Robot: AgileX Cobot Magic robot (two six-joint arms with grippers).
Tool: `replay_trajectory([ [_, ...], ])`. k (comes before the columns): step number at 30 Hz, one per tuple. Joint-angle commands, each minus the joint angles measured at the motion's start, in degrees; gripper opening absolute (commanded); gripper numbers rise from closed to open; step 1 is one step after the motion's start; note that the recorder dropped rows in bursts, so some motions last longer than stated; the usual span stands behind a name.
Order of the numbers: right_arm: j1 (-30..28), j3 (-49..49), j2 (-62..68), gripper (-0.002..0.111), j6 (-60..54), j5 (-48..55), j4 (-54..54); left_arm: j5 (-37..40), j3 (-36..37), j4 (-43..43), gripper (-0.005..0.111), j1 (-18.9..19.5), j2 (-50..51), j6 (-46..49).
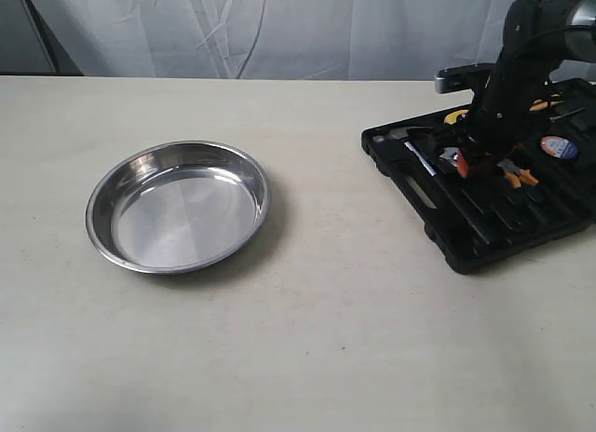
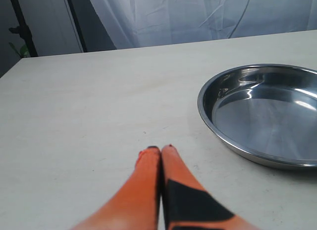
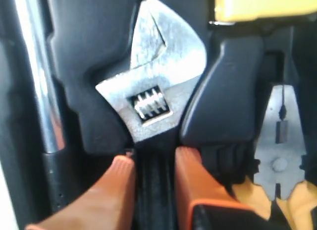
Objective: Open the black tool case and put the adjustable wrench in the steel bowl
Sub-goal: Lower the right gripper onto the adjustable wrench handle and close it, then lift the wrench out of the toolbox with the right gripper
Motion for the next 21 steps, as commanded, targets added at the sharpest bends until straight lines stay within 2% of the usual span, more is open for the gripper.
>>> replay_trajectory([
  [1, -0.18, 0.99, -1.18, 0.000, 0.62, 0.16, 1.07, -0.51, -0.16, 0.00, 0.000, 0.22, -0.15, -0.09],
  [11, -0.18, 0.99, -11.73, 0.000, 0.40, -2.77, 4.92, -0.55, -0.16, 0.00, 0.000, 0.22, -0.15, -0.09],
  [17, -0.18, 1.10, -10.74, 0.000, 0.40, -0.62, 3.47, -0.55, -0.16, 0.00, 0.000, 0.22, -0.15, -0.09],
  [18, -0.18, 1.10, -9.79, 0.002, 0.40, -0.58, 3.23, -0.55, -0.16, 0.00, 0.000, 0.22, -0.15, -0.09],
  [21, -0.18, 1.10, -5.96, 0.026, 0.40, 0.27, 3.47, -0.55, -0.16, 0.00, 0.000, 0.22, -0.15, -0.09],
])
